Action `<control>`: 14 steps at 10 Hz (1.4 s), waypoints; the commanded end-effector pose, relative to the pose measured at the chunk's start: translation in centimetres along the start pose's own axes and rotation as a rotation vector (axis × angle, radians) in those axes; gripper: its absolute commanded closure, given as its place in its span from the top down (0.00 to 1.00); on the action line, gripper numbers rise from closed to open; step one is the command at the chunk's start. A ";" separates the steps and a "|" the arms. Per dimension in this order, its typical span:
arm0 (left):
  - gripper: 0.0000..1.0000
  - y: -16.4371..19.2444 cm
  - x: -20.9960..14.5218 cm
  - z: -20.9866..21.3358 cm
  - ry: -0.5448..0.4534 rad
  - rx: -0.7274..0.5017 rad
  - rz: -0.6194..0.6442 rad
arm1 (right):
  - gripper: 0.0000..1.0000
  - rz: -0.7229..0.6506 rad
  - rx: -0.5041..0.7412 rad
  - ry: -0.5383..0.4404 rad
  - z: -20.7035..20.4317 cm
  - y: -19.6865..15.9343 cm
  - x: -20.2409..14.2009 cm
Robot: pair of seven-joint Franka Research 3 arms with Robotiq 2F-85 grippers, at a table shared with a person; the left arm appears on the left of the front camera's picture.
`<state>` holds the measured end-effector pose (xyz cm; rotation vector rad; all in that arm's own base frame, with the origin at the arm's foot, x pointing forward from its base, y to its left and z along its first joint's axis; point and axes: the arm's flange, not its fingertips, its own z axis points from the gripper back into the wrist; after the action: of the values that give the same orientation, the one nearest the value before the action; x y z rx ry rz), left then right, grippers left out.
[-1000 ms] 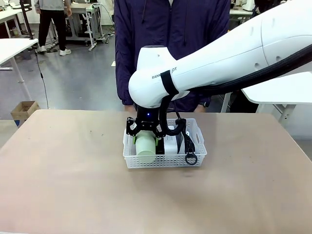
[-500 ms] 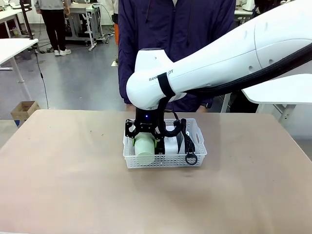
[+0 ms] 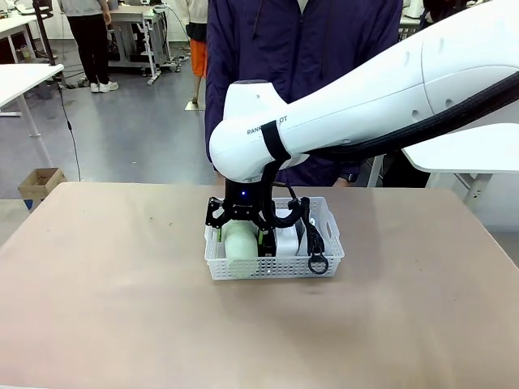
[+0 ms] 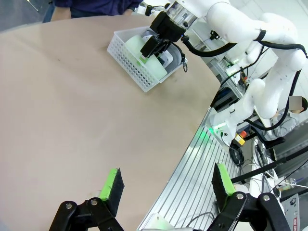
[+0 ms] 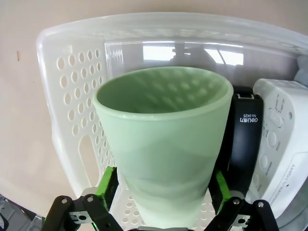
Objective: Efficiently arrange items inside the basket to fit them all.
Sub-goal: Pick up the Reusable plastic cup and place it inside the Organizing basket.
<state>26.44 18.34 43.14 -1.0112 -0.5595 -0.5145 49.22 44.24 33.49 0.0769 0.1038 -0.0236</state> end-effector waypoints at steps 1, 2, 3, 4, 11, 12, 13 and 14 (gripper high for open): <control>0.97 -0.2 0.0 0.1 -0.012 -0.009 -0.019 | 1.00 -0.020 -0.015 -0.014 0.4 0.1 0.1; 0.97 -0.2 0.0 0.1 -0.012 -0.009 -0.019 | 1.00 -0.016 -0.008 -0.014 0.4 0.1 0.1; 0.97 -0.2 0.0 0.1 -0.012 -0.009 -0.019 | 1.00 -0.012 -0.001 -0.023 1.0 -0.1 -0.2; 0.97 -0.2 0.0 0.1 -0.012 -0.009 -0.019 | 1.00 -0.007 0.019 -0.054 2.9 -0.7 -1.0; 0.97 -0.2 0.0 0.1 -0.012 -0.009 -0.019 | 1.00 -0.027 0.392 0.091 16.0 -22.0 -10.4; 0.97 -0.2 0.0 0.1 -0.012 -0.009 -0.019 | 1.00 -0.012 0.531 0.104 16.7 -27.1 -12.5; 0.97 -0.2 0.0 0.1 -0.012 -0.009 -0.019 | 1.00 -0.035 0.657 0.085 16.9 -31.7 -14.2; 0.97 -0.2 0.0 0.1 -0.012 -0.009 -0.019 | 1.00 -0.053 0.786 0.066 16.8 -36.3 -15.7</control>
<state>26.40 18.32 43.21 -1.0096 -0.5603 -0.5152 35.69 10.94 49.58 0.7488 0.1705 -0.0886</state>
